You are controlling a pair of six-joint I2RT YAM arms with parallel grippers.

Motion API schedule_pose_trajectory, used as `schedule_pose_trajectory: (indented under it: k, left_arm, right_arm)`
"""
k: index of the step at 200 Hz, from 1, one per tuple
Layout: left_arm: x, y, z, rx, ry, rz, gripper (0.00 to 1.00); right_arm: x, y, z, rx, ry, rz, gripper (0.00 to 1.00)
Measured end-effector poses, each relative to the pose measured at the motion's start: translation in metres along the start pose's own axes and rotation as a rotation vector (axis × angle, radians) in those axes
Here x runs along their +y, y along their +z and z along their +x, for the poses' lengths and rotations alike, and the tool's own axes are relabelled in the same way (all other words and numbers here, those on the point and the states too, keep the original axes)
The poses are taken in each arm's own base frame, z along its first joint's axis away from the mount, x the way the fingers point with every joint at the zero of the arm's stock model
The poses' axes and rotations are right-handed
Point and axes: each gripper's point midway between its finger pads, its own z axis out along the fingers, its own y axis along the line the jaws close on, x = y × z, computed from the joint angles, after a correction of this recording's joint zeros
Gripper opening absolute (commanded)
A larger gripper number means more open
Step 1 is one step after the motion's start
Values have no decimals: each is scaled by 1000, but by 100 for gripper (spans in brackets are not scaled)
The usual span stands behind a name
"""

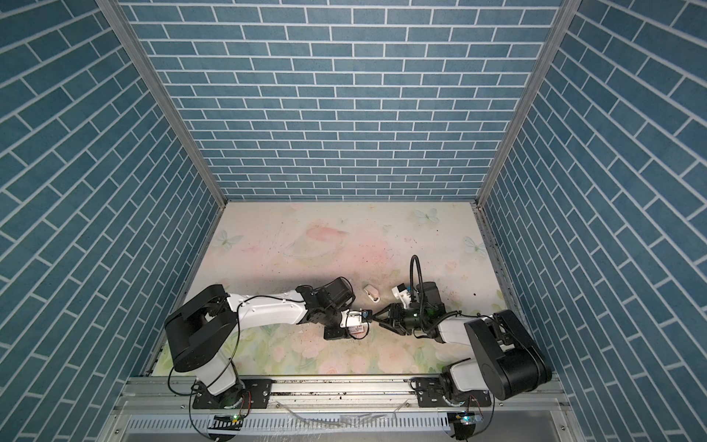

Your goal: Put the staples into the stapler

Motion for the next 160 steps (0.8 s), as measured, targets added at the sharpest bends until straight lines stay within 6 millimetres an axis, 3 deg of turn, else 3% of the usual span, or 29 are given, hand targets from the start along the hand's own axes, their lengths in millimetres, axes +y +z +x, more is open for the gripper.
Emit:
schedule_pose_trajectory:
  k: [56,160]
  left_arm:
    - [0,1,-1,-4,7,2,39]
    - [5,5,-7,-30,20,-13,39]
  right_arm:
    - [4,10,3,23,-5,-20,54]
    - [5,33,8,69,-7,-61,50]
